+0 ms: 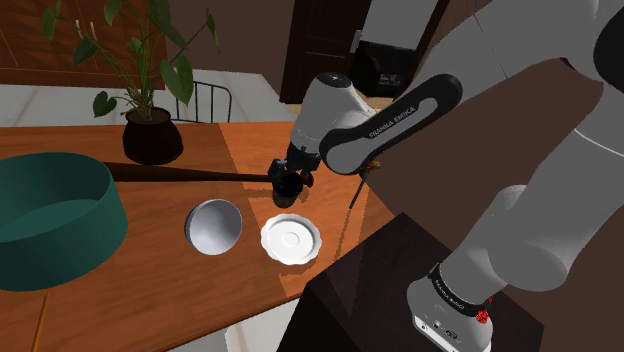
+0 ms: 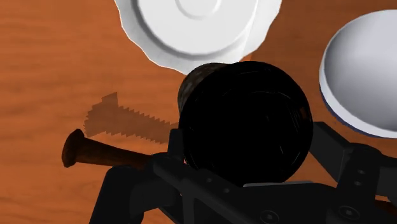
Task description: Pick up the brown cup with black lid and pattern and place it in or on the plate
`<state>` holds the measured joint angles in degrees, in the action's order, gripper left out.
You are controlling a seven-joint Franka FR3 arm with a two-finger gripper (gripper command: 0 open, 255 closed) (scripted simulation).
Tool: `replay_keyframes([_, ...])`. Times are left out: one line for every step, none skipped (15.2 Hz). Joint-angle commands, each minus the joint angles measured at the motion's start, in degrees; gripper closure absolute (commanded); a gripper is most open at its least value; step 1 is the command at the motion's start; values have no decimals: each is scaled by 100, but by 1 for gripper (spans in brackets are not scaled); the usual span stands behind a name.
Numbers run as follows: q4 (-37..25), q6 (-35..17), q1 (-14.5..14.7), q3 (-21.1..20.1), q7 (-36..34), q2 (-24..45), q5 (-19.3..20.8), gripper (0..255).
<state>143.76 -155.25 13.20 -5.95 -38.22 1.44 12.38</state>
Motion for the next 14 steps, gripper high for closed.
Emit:
replay_keyframes([532,-80,17,-20,5,-464,-61,255])
replay_keyframes([774,-80,25,-19,52,-711,-123,255])
replay_keyframes([785,-168,15,-17,4,-631,-65,255])
replay_keyframes([795,-256,1,-20,-48,-550,-3,255])
replay_keyframes([803,-344,-14,-21,-103,-467,63,255])
replay_keyframes([809,-431,-29,-22,-163,-383,136,255])
replay_keyframes([813,-517,-43,-21,-227,-298,214,255])
replay_keyframes([814,-603,-56,-17,-297,-211,299,255])
replay_keyframes([814,-687,-68,-10,-371,-123,390,255])
replay_keyframes([812,-770,-78,0,-451,-34,488,255])
replay_keyframes([807,-852,-83,16,-537,57,594,255])
replay_keyframes([800,-933,-85,36,-628,149,706,255])
replay_keyframes([791,-1012,-82,63,-725,242,824,255])
replay_keyframes([779,-1090,-74,96,-827,336,948,255])
